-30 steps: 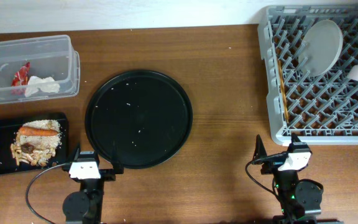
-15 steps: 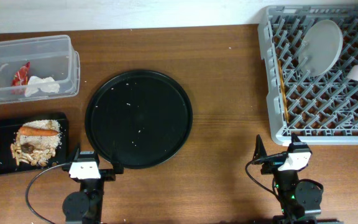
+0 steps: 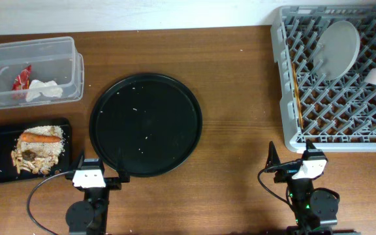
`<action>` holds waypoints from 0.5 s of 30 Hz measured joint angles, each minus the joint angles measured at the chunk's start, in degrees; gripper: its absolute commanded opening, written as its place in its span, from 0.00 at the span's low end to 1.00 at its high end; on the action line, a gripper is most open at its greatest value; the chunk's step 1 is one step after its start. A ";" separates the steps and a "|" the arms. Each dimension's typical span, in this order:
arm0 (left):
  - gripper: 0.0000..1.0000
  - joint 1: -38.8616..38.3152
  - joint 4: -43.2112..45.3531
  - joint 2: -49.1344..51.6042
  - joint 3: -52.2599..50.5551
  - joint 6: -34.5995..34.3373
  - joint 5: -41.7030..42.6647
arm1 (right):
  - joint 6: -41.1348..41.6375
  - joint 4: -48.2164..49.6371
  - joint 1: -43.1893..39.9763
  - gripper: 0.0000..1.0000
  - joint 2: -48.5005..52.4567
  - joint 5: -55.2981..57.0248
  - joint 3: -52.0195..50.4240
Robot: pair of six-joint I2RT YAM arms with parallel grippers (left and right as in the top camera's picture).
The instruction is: Sort waste into correct bins and load items into the dishwasher rack
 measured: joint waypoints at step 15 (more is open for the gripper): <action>0.99 0.00 0.00 0.00 0.00 0.00 0.00 | -0.02 0.00 0.02 0.98 0.00 0.00 0.00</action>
